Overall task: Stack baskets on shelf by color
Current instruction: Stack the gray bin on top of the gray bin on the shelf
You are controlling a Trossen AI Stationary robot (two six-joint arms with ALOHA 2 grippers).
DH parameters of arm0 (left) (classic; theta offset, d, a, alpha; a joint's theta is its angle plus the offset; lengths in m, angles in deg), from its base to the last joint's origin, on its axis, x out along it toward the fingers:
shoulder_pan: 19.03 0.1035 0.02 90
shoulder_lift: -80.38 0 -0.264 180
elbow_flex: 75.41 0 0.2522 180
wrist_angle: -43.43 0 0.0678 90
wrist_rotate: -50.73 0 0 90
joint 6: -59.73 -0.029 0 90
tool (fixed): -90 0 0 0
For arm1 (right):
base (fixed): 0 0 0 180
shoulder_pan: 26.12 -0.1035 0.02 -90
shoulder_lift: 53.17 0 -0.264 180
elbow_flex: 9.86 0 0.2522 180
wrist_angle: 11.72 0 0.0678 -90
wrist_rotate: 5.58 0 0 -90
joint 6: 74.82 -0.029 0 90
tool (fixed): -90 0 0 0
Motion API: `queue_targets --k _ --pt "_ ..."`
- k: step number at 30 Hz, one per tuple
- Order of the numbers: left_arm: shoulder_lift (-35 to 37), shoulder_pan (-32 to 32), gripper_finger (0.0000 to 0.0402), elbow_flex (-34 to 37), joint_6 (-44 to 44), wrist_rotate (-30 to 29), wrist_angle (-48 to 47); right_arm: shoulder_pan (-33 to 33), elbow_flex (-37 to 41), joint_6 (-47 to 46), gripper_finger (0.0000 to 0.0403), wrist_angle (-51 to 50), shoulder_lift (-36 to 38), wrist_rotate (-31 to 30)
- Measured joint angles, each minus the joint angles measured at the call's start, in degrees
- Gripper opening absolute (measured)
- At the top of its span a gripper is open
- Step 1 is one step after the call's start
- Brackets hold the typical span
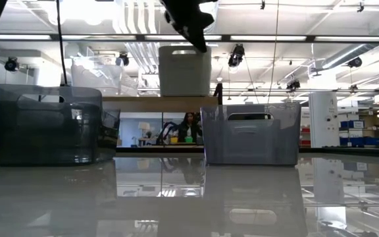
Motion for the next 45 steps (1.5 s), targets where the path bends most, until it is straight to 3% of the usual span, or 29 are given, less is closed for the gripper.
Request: queue_targets --k 6,15,20,25,29,42,45 --pt "0.00 1.69 0.0033 0.00 -0.04 1.13 1.63 0.00 0.00 0.00 0.0061 0.09 0.00 0.05" --pt "0.03 -6.64 0.0033 -2.23 1.11 1.18 1.29 0.00 0.00 0.07 0.0061 0.09 0.00 0.05" --pt "1.03 -8.27 0.0033 -2.48 10.26 -5.26 -8.41 0.00 0.00 0.04 0.0061 0.11 0.00 0.07" --pt "3.99 -5.11 0.0033 -2.30 26.44 -6.01 -24.14 0.00 0.00 0.05 0.0061 0.11 0.00 0.07" --pt "7.00 -2.29 0.0033 -1.69 34.27 -6.06 -29.65 0.00 0.00 0.24 0.0061 -0.02 0.00 0.05" --pt "7.70 13.82 0.0033 1.81 32.75 -6.78 -28.34 0.00 0.00 0.05 0.0061 -0.03 0.00 0.05" --pt "7.80 15.23 0.0033 2.68 28.10 -6.35 -25.46 0.00 0.00 0.04 0.0061 -0.02 0.00 0.07"
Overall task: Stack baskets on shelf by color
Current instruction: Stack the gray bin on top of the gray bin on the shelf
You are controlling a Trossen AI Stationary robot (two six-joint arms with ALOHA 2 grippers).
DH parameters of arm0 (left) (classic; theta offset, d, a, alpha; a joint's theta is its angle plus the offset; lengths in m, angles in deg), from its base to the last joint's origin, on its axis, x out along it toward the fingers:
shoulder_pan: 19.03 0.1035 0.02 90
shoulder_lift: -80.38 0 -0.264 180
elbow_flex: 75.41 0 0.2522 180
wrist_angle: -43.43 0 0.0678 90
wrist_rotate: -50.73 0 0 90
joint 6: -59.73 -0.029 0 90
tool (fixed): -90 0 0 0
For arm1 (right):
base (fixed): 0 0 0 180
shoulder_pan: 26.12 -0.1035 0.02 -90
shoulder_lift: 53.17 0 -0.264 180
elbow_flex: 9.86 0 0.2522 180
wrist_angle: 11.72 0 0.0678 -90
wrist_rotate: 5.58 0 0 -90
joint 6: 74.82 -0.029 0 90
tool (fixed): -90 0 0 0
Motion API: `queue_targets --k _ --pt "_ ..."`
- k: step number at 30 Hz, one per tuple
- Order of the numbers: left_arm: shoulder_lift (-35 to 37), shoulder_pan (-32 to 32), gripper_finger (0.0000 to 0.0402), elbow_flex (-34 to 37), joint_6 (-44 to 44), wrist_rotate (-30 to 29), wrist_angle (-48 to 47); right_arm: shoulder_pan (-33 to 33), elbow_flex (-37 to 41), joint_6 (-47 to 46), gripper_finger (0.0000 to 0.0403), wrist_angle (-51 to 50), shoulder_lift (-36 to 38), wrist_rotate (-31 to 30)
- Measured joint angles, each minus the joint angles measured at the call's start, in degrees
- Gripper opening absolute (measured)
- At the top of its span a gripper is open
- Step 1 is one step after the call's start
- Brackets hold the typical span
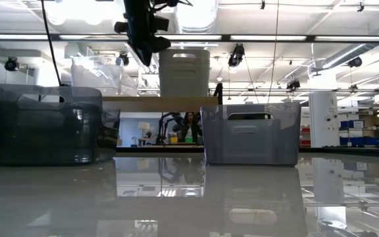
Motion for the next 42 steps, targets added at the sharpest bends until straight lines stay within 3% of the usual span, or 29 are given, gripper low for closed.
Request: queue_targets --k 13,27,29,35,42 --pt "-0.26 1.34 0.0033 5.51 -20.01 3.61 19.49 0.00 0.00 0.00 0.0061 0.26 0.00 0.00" --pt "7.67 -5.32 0.0033 3.68 -21.66 3.49 20.02 0.02 0.02 -0.02 0.0061 0.23 0.01 0.09" --pt "9.16 -7.17 0.0033 3.68 -21.97 7.29 20.76 0.00 0.02 0.00 0.0061 0.24 0.00 0.05" --pt "9.06 -9.33 0.0047 4.52 -24.84 27.78 29.85 0.54 0.02 0.11 0.0061 0.17 0.00 0.00" --pt "3.38 -5.99 0.0155 4.33 -25.65 30.04 32.12 1.40 0.02 0.10 0.0061 0.22 0.00 0.48"
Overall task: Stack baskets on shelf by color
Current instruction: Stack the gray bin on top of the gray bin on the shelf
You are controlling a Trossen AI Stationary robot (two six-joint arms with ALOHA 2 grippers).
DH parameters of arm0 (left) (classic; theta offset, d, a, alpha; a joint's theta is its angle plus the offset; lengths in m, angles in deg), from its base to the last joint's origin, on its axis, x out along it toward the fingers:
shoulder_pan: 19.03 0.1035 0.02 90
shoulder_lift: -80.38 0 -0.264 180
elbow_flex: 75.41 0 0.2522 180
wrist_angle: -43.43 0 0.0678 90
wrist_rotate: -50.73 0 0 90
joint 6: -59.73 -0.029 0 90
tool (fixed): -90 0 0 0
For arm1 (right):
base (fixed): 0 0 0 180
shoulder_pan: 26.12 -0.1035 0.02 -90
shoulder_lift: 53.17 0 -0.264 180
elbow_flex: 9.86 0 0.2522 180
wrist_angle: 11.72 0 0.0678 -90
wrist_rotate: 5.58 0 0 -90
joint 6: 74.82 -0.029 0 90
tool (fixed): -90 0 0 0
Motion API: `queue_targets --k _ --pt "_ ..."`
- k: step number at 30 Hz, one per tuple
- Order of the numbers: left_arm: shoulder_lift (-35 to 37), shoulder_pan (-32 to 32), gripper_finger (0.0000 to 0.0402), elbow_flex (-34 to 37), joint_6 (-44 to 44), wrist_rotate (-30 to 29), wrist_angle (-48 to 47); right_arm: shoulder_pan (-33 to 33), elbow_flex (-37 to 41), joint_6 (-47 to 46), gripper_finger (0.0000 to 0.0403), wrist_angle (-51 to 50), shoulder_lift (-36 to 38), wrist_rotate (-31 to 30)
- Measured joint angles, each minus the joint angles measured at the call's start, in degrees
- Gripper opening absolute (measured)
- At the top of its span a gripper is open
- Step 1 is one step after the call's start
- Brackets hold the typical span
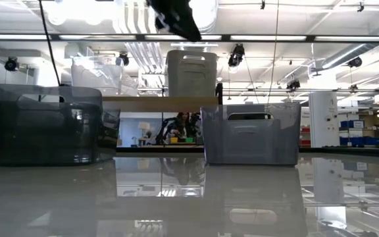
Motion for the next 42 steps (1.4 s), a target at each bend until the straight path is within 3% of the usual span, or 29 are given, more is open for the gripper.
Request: queue_targets --k 6,12,22,33,42 --pt "-3.64 3.01 0.0237 0.03 -0.01 -1.72 -0.15 0.11 0.00 -0.10 0.0061 -0.01 0.00 0.78" --pt "-5.03 3.26 0.0240 0.20 -1.78 1.59 -0.24 0.11 0.00 -0.10 0.0061 0.04 0.00 1.02" --pt "-4.52 3.20 0.0150 -0.11 -2.37 12.16 -0.77 0.11 0.00 -0.10 0.0061 0.08 0.00 1.02" --pt "-2.87 3.22 0.0015 -0.10 -11.01 17.55 -4.98 0.11 0.00 -0.10 0.0061 0.07 0.00 1.05" --pt "-2.76 4.46 0.0002 -0.11 -24.49 20.26 -5.09 0.11 0.00 -0.12 0.0061 0.07 0.00 1.02"
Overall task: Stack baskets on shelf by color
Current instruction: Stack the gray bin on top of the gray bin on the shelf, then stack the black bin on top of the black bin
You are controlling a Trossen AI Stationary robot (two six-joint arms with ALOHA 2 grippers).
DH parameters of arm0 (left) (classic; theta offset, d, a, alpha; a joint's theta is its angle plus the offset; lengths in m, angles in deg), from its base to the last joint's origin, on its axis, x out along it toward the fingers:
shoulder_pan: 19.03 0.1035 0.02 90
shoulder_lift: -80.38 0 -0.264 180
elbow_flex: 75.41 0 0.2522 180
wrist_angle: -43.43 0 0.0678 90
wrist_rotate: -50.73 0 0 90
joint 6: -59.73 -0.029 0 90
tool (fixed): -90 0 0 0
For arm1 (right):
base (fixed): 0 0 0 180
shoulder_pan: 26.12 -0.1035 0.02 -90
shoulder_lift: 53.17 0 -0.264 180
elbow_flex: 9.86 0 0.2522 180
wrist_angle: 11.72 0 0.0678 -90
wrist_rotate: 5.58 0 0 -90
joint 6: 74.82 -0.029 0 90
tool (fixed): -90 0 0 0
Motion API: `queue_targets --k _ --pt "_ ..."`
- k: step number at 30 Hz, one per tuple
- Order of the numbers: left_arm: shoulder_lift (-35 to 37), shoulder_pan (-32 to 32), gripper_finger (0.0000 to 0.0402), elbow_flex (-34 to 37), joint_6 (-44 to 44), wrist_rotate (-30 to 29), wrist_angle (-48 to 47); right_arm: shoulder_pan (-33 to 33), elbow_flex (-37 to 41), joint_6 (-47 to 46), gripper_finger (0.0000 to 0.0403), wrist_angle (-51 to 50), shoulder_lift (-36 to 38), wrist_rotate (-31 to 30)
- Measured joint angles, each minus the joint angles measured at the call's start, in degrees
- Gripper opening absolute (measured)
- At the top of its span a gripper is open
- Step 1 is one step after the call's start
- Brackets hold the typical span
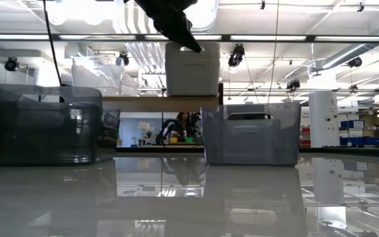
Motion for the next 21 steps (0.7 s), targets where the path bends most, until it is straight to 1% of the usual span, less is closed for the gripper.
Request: queue_targets --k 4,7,15,17,21 --pt "-0.02 1.34 0.0008 0.10 -1.46 -0.79 0.42 0.00 0.00 0.00 0.0061 0.01 0.00 0.00" --pt "-0.02 1.58 0.0022 0.55 -2.22 -3.67 2.05 0.00 0.00 0.00 0.0061 0.01 0.00 0.00" --pt "-0.04 1.62 0.0101 0.59 -3.08 -3.89 5.42 0.00 0.00 0.00 0.0061 -0.01 0.00 0.00" --pt "-0.04 1.20 0.0118 0.04 -1.71 -3.90 5.26 0.00 0.00 0.00 0.0061 -0.01 0.00 0.01" --pt "0.99 -0.35 0.0139 -1.78 4.41 -3.91 5.34 0.00 0.00 0.00 0.0061 -0.02 0.00 0.00"
